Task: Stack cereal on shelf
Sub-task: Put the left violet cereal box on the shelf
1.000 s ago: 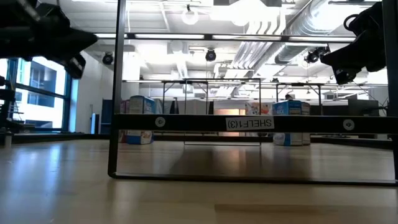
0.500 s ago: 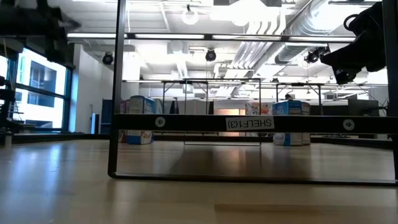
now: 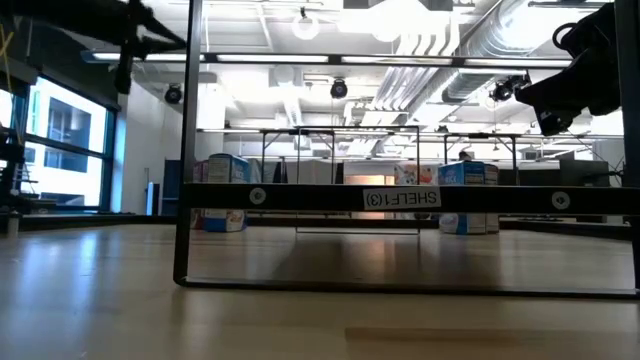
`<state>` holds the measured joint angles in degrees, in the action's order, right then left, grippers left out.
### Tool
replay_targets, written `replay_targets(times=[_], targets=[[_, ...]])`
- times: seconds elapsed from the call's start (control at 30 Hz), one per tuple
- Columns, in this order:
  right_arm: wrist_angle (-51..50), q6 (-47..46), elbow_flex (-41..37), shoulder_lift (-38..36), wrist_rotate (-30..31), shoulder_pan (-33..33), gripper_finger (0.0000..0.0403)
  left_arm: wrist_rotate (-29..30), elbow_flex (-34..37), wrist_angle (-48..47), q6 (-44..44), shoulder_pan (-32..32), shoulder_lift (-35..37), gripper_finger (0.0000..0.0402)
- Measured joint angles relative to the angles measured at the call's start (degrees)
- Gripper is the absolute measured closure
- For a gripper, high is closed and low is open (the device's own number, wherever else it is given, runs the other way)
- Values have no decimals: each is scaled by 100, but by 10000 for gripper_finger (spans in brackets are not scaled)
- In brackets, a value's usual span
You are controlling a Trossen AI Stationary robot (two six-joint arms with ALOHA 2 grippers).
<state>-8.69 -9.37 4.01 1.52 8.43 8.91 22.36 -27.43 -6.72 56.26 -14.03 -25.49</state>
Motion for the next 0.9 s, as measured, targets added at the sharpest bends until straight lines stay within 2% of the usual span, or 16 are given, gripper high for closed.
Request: replay_targets(times=[0.13, 0.23, 0.4, 0.53, 0.8, 0.9], targets=[[0, -2, 0, 0, 0, -1, 402, -933, -1143, -2548, -1, -1033, -646, 402], [0, 1, 1, 0, 0, 1, 402, -1608, -1646, -3366, -481, -1815, -1170, 402], [0, -1, 2, 0, 0, 0, 402, -2394, -2015, -3004, -1910, -2584, -1912, 401], [0, 1, 0, 0, 0, -1, 402, -2494, -2145, -2553, -2541, -2827, -2373, 401], [0, 1, 0, 0, -2, 2, 402, -2219, -2215, -1278, -2446, -3199, -2880, 396], [0, 0, 0, 0, 0, -1, 402, -2389, -2359, -1347, -2201, -3466, -3118, 374]])
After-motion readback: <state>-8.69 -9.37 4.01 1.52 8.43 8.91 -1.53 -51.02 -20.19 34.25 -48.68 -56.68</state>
